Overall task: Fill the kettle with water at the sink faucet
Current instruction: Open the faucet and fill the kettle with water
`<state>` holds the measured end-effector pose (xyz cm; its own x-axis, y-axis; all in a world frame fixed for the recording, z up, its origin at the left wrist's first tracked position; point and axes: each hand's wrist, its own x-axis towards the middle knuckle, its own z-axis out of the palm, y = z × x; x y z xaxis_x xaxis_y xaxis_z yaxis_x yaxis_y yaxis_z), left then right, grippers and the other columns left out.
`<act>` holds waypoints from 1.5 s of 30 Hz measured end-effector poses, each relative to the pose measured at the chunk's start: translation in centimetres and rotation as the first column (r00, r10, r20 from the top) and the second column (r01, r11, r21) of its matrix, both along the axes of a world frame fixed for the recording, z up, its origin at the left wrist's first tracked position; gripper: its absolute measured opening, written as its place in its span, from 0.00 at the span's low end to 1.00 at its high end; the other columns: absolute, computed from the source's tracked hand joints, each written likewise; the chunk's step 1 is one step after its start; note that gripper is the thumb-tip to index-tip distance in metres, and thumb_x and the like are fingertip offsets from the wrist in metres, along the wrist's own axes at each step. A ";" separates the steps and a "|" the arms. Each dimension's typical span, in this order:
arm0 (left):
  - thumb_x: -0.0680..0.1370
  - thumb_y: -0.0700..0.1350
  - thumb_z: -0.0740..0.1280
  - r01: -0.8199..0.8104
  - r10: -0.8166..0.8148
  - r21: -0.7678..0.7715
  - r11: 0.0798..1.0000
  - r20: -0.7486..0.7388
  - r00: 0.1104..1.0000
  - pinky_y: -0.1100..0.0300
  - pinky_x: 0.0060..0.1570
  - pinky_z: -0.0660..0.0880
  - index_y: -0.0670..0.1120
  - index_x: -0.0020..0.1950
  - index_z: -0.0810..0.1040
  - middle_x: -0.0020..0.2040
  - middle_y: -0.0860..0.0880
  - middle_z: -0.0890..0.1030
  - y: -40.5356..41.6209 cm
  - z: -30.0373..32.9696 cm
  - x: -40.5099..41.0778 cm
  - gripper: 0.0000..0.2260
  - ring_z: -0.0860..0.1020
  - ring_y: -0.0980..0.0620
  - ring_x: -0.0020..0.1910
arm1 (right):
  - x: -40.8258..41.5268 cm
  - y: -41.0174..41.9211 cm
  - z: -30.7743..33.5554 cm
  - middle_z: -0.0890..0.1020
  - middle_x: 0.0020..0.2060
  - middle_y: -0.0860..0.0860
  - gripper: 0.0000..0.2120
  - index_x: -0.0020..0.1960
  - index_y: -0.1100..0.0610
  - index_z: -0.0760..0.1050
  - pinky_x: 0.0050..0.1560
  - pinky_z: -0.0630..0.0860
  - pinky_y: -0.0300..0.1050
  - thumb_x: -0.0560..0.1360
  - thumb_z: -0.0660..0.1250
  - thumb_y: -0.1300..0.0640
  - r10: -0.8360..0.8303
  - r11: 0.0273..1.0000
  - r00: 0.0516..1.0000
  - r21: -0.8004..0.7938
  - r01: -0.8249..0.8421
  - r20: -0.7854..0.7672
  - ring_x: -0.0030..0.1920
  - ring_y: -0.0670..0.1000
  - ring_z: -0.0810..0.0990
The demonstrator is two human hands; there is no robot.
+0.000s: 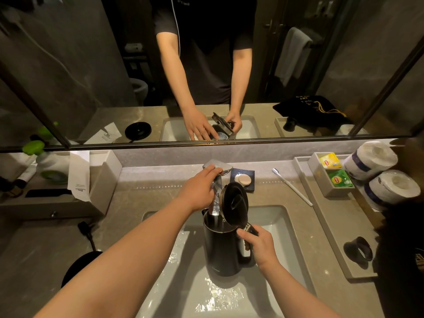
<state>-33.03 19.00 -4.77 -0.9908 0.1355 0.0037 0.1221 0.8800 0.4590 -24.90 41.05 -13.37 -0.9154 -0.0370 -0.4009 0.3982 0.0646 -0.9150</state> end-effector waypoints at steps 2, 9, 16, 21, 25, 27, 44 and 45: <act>0.76 0.42 0.62 -0.001 0.001 0.001 1.000 0.000 1.000 0.50 0.66 0.67 0.56 0.74 0.58 0.77 0.51 0.58 0.0 0.0 0.0 0.29 0.64 0.47 0.72 | 0.0 0.0 -0.1 0.79 0.25 0.47 0.09 0.32 0.53 0.79 0.32 0.74 0.44 0.67 0.76 0.53 0.001 1.000 1.000 0.002 -0.001 -0.001 0.32 0.53 0.75; 0.75 0.42 0.63 -0.004 0.004 0.006 1.000 0.006 1.000 0.49 0.65 0.67 0.56 0.74 0.58 0.77 0.51 0.58 0.0 0.0 0.0 0.29 0.65 0.47 0.71 | 0.0 0.1 -0.7 0.80 0.25 0.44 0.08 0.34 0.53 0.79 0.33 0.74 0.43 0.70 0.76 0.55 0.006 0.999 1.000 0.031 -0.006 -0.001 0.34 0.53 0.77; 0.75 0.42 0.63 -0.009 0.009 0.010 1.000 0.009 1.000 0.50 0.65 0.67 0.57 0.74 0.58 0.77 0.52 0.58 0.0 -0.1 0.0 0.29 0.65 0.47 0.71 | -0.1 0.2 -1.1 0.80 0.26 0.45 0.07 0.35 0.53 0.80 0.33 0.75 0.42 0.67 0.76 0.52 0.015 1.000 1.000 0.026 -0.014 -0.019 0.34 0.52 0.76; 0.75 0.42 0.63 -0.014 0.014 0.010 1.000 0.023 1.000 0.51 0.66 0.65 0.57 0.74 0.58 0.77 0.52 0.57 0.1 0.0 -0.1 0.30 0.64 0.48 0.72 | -0.3 0.1 -1.0 0.78 0.25 0.46 0.08 0.32 0.53 0.79 0.32 0.74 0.43 0.63 0.76 0.51 0.006 1.000 1.000 0.007 -0.006 -0.021 0.31 0.51 0.74; 0.75 0.42 0.63 -0.014 0.014 0.003 1.000 0.014 1.000 0.51 0.65 0.66 0.57 0.74 0.58 0.77 0.52 0.58 0.1 0.0 0.0 0.29 0.65 0.47 0.71 | -0.5 0.3 -0.9 0.76 0.23 0.45 0.08 0.29 0.50 0.78 0.31 0.72 0.42 0.63 0.75 0.52 0.011 1.000 0.999 -0.002 -0.011 -0.032 0.30 0.50 0.73; 0.75 0.42 0.63 -0.016 0.016 0.004 1.000 0.009 1.000 0.52 0.64 0.66 0.58 0.74 0.58 0.77 0.52 0.58 0.1 -0.1 0.0 0.29 0.65 0.47 0.71 | -0.6 0.3 -0.9 0.75 0.23 0.46 0.09 0.28 0.50 0.77 0.30 0.72 0.42 0.63 0.75 0.52 0.016 1.000 0.999 -0.003 -0.016 -0.036 0.29 0.49 0.73; 0.75 0.42 0.63 -0.014 0.013 0.000 1.000 0.050 0.999 0.51 0.64 0.67 0.58 0.75 0.56 0.78 0.53 0.56 0.0 0.1 0.1 0.30 0.64 0.46 0.71 | -0.5 0.1 -2.2 0.79 0.28 0.51 0.14 0.35 0.59 0.80 0.32 0.74 0.44 0.60 0.76 0.48 -0.008 1.000 1.000 0.004 0.008 -0.027 0.33 0.53 0.75; 0.75 0.42 0.62 -0.010 0.010 0.001 1.000 0.052 0.999 0.51 0.64 0.67 0.58 0.75 0.56 0.78 0.52 0.56 0.0 0.1 0.1 0.30 0.64 0.46 0.71 | -0.5 0.1 -2.2 0.78 0.28 0.51 0.15 0.35 0.59 0.80 0.31 0.74 0.44 0.59 0.76 0.48 -0.010 1.000 1.000 0.000 0.010 -0.025 0.33 0.53 0.75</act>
<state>-32.97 19.00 -4.63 -0.9910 0.1252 -0.0482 0.0887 0.8807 0.4652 -25.43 41.15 -15.62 -0.9256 -0.0279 -0.3775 0.3754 0.0610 -0.9249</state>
